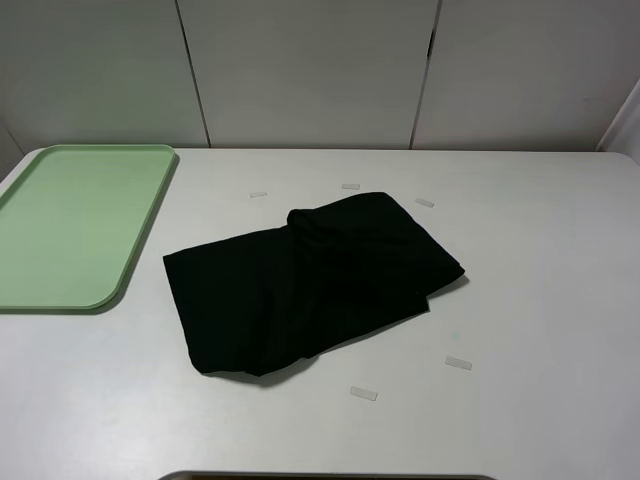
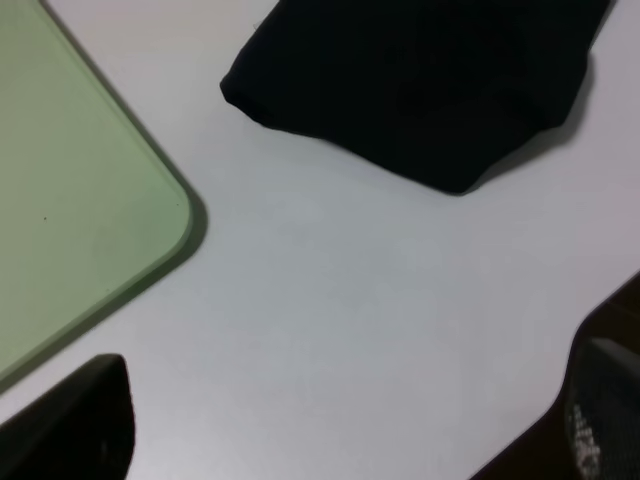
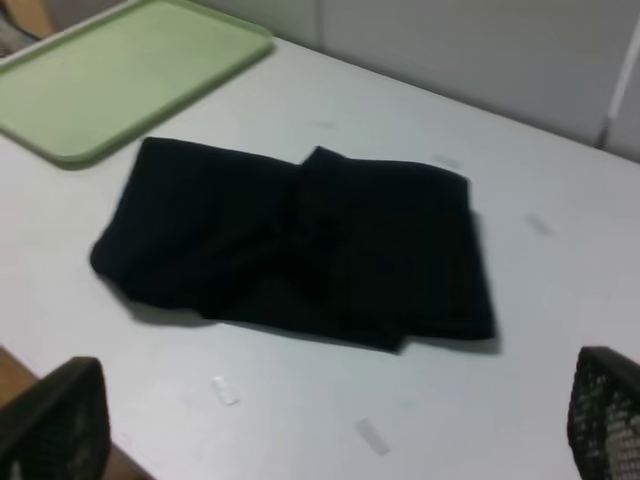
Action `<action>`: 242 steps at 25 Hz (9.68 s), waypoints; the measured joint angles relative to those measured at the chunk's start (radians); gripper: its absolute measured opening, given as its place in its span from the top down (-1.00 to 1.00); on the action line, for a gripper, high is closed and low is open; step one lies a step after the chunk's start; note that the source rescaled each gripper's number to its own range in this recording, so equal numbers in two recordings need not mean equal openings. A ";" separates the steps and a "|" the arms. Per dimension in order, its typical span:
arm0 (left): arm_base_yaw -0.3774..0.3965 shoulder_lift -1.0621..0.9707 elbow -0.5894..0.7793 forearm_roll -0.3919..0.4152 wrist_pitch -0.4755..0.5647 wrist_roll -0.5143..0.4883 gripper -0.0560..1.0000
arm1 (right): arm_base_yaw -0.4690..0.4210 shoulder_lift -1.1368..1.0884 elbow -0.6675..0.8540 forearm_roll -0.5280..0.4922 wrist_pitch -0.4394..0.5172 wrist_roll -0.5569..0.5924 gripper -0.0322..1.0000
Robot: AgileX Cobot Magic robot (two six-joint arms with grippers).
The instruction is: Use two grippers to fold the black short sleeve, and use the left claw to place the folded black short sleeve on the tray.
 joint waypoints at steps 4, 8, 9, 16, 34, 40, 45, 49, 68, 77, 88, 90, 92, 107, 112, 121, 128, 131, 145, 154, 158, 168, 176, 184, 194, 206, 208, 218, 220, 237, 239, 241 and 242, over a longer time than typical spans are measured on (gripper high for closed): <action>0.000 0.000 0.000 0.000 0.000 0.001 -0.70 | 0.000 -0.015 0.043 0.031 0.000 -0.001 -1.00; 0.000 0.000 0.000 0.000 0.000 0.001 -0.70 | 0.000 -0.015 0.096 0.041 -0.011 -0.003 -1.00; 0.000 0.000 0.000 0.000 0.000 0.001 -0.70 | 0.000 -0.015 0.116 0.041 -0.020 -0.009 -1.00; 0.000 0.000 0.000 0.000 0.000 0.001 -0.70 | 0.000 -0.015 0.218 0.042 -0.114 -0.041 -1.00; 0.000 0.000 0.000 0.000 0.001 0.001 -0.70 | 0.000 -0.015 0.220 -0.054 -0.128 0.056 -1.00; 0.000 0.000 0.000 0.000 0.001 0.001 -0.70 | 0.000 -0.015 0.220 -0.053 -0.128 0.056 -1.00; 0.000 0.000 0.000 0.000 0.001 0.001 -0.70 | -0.054 -0.015 0.220 -0.036 -0.128 0.056 -1.00; 0.000 0.000 0.000 0.000 0.001 0.001 -0.70 | -0.156 -0.015 0.220 -0.020 -0.128 0.056 -1.00; 0.000 0.000 0.000 -0.001 -0.013 0.001 -0.70 | -0.314 -0.015 0.220 -0.020 -0.128 0.059 -1.00; 0.000 0.000 0.000 -0.002 -0.112 0.001 -0.70 | -0.314 -0.015 0.220 -0.020 -0.128 0.059 -1.00; 0.000 0.025 0.000 -0.037 -0.520 -0.186 -0.70 | -0.314 -0.015 0.220 -0.020 -0.128 0.059 -1.00; 0.000 0.080 0.000 -0.037 -0.621 -0.225 -0.70 | -0.314 -0.015 0.220 -0.020 -0.128 0.059 -1.00; 0.000 0.172 -0.003 -0.040 -0.715 -0.286 -0.70 | -0.314 -0.015 0.220 -0.020 -0.128 0.059 -1.00; 0.018 1.016 -0.230 -0.577 -0.823 -0.029 -0.70 | -0.314 -0.015 0.220 -0.020 -0.128 0.059 -1.00; 0.089 1.180 -0.242 -1.013 -0.787 0.416 -0.70 | -0.314 -0.015 0.220 -0.020 -0.128 0.059 -1.00; 0.269 1.328 -0.230 -1.266 -0.635 0.680 -0.70 | -0.314 -0.015 0.220 -0.020 -0.128 0.059 -1.00; 0.400 1.347 -0.111 -1.258 -0.565 0.682 -0.70 | -0.314 -0.015 0.220 -0.020 -0.128 0.059 -1.00; 0.440 1.346 -0.042 -1.256 -0.561 0.689 -0.70 | -0.314 -0.015 0.220 -0.020 -0.128 0.059 -1.00; 0.465 1.351 0.139 -1.260 -0.784 0.747 -0.70 | -0.314 -0.015 0.220 -0.020 -0.128 0.059 -1.00; 0.465 1.462 0.135 -1.263 -0.904 0.784 -0.70 | -0.314 -0.015 0.220 -0.020 -0.128 0.059 -1.00; 0.465 1.563 0.090 -1.263 -0.904 0.785 -0.70 | -0.314 -0.015 0.220 -0.034 -0.128 0.059 -1.00; 0.434 1.702 -0.070 -1.276 -0.888 0.790 -0.63 | -0.314 -0.015 0.220 -0.047 -0.128 0.059 -1.00; 0.349 1.773 -0.166 -1.354 -0.845 0.792 -0.60 | -0.314 -0.015 0.220 -0.049 -0.128 0.059 -1.00; 0.311 1.802 -0.189 -1.371 -0.868 0.818 0.10 | -0.314 -0.015 0.220 -0.046 -0.128 0.059 -1.00; 0.306 1.804 -0.192 -1.358 -0.924 0.829 0.87 | -0.314 -0.015 0.220 -0.041 -0.128 0.059 -1.00; 0.397 1.804 -0.358 -0.918 -0.669 0.670 0.87 | -0.314 -0.015 0.220 -0.041 -0.128 0.059 -1.00; 0.418 1.804 -0.400 -0.778 -0.604 0.583 0.87 | -0.314 -0.015 0.220 -0.041 -0.128 0.059 -1.00; 0.466 1.806 -0.657 -0.229 -0.271 0.284 0.88 | -0.314 -0.015 0.220 -0.041 -0.128 0.059 -1.00; 0.465 1.806 -0.694 -0.215 -0.251 0.278 0.88 | -0.314 -0.015 0.220 -0.040 -0.128 0.059 -1.00; 0.334 1.806 -0.735 -0.780 -0.313 0.600 0.89 | -0.314 -0.015 0.220 -0.027 -0.128 0.059 -1.00; 0.325 1.806 -0.735 -0.827 -0.330 0.626 0.89 | -0.314 -0.015 0.220 -0.027 -0.128 0.059 -1.00; 0.314 1.806 -0.735 -0.854 -0.350 0.645 0.89 | -0.314 -0.015 0.220 -0.027 -0.128 0.059 -1.00; 0.310 1.806 -0.735 -0.864 -0.360 0.652 0.89 | -0.314 -0.015 0.220 -0.026 -0.128 0.059 -1.00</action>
